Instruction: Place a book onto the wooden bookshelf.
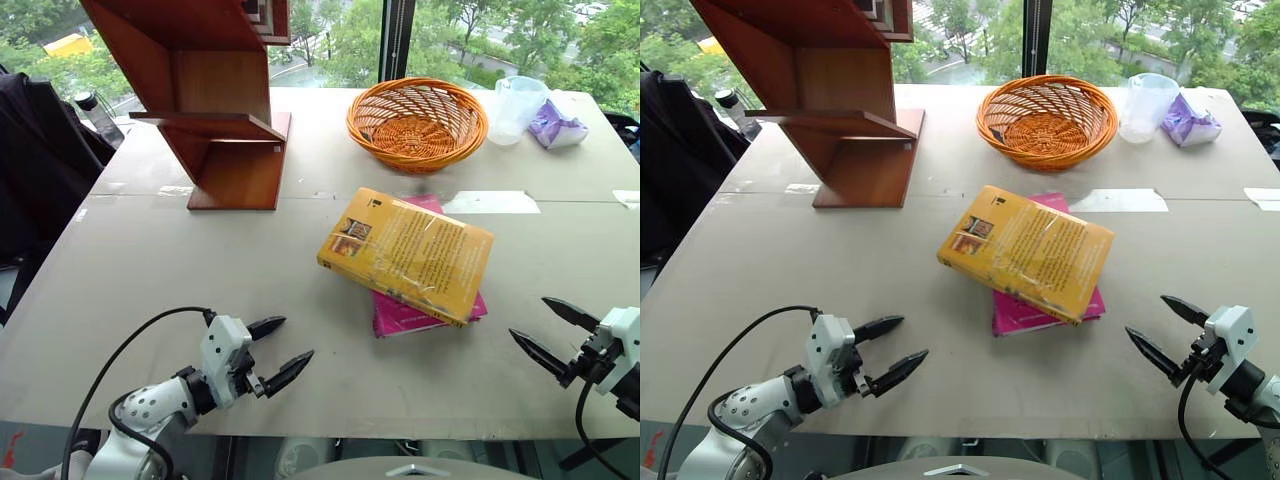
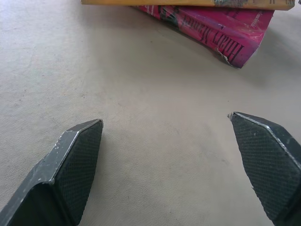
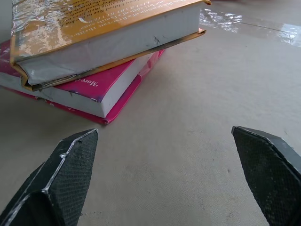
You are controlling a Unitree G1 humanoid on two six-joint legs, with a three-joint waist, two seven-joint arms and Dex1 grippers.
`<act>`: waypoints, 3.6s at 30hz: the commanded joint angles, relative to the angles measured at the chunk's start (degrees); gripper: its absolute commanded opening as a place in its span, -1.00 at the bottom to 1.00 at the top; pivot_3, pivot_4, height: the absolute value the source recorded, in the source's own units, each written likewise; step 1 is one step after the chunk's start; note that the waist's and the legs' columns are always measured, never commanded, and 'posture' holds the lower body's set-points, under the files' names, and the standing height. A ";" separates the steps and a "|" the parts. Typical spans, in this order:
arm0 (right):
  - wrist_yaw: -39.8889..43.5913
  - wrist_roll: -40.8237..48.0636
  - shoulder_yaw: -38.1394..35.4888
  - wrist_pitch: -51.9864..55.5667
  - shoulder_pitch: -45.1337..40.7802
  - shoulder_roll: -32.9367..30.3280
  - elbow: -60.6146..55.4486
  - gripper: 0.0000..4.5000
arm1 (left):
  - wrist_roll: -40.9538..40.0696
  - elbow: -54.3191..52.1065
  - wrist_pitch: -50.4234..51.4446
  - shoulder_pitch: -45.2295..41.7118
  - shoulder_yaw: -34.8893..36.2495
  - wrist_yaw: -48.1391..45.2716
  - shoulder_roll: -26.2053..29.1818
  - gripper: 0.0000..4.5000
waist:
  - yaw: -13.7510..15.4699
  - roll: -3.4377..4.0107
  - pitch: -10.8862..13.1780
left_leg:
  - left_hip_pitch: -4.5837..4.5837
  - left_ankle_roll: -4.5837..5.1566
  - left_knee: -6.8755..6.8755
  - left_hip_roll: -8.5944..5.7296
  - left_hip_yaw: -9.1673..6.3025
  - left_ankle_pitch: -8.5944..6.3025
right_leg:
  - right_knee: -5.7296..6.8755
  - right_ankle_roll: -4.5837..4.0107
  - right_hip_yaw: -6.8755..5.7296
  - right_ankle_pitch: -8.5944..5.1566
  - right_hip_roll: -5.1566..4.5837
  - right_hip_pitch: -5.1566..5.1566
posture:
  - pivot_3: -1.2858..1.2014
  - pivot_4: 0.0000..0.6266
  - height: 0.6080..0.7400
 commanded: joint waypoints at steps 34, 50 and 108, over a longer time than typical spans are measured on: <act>4.67 2.66 0.73 -5.34 1.22 1.91 -4.37 1.00 | -5.97 -9.36 9.10 -3.06 -1.91 4.81 -1.25 0.99 | 0.01 -0.01 -0.02 | 0.13 0.00 0.12 0.40 0.45 0.00 | 0.05 -0.27 1.41 0.13 1.06 -0.12 | 0.03 -0.52 1.00; 13.69 16.89 -4.04 -2.08 3.76 0.01 -13.45 1.00 | -47.68 -5.91 37.26 -20.96 1.38 32.79 -9.76 0.99 | 0.17 -0.16 -0.10 | 0.21 -0.01 0.49 0.49 0.52 0.03 | 0.48 -0.38 1.83 0.30 1.11 -0.13 | 0.03 -0.52 1.00; 6.82 16.00 -6.18 -1.30 -5.61 0.29 -10.29 1.00 | -26.06 3.75 22.75 -64.24 -7.77 23.03 -8.90 -0.94 | 0.15 -0.73 0.00 | -0.20 -0.10 0.86 0.49 0.88 0.08 | 0.62 -0.87 2.36 0.58 1.39 -0.62 | 0.03 -0.52 1.00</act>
